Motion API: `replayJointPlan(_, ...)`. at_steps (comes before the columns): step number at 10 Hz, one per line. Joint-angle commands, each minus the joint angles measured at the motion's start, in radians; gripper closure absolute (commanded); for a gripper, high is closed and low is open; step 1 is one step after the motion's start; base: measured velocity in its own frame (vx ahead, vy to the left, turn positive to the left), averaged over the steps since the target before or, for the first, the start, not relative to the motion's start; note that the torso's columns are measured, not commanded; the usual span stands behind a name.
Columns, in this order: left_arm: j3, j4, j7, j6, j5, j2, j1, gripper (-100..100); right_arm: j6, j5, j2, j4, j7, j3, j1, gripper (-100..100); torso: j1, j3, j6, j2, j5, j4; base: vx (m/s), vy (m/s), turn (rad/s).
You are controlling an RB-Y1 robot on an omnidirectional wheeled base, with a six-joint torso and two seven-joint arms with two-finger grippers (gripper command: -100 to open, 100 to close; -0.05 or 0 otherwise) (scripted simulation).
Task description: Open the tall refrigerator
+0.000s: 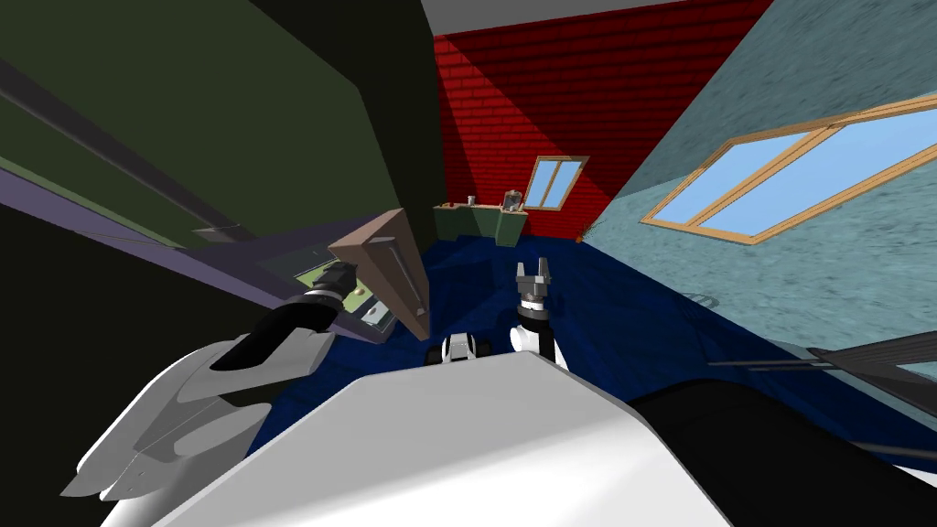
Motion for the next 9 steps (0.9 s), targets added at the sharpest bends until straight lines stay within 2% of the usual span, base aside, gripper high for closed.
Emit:
replayJointPlan(1,0.005,0.045,0.003,-0.003,-0.003,-0.003,-0.007,-100,0.000,0.000,0.000,0.000,0.000,0.000,0.000,0,0.004,0.000,-0.002,-0.001,0.004,-0.002,0.022,-0.058,0.005)
replayJointPlan(3,0.028,0.055,0.017,0.010,-0.011,0.001,-0.018,-100,0.000,0.000,0.000,0.000,0.000,0.000,0.000,0,-0.001,-0.004,-0.001,-0.009,0.005,-0.007,0.054,-0.092,0.011)
replayJointPlan(4,0.036,0.045,0.023,0.019,-0.013,0.006,-0.020,-100,0.000,0.000,0.000,0.000,0.000,0.000,0.000,0,-0.008,-0.007,0.001,-0.013,0.002,-0.008,0.091,-0.164,0.028)
replayJointPlan(6,0.060,0.064,0.038,0.041,-0.021,0.017,-0.025,-100,0.000,0.000,0.000,0.000,0.000,0.000,0.000,0,-0.013,-0.011,0.006,-0.017,-0.002,-0.007,0.075,-0.192,0.010)
replayJointPlan(9,0.089,0.002,0.055,0.080,-0.029,0.040,-0.021,-100,0.000,0.000,0.000,0.000,0.000,0.000,0.000,0,-0.007,-0.016,0.010,-0.020,-0.007,-0.002,0.069,-0.136,0.002)
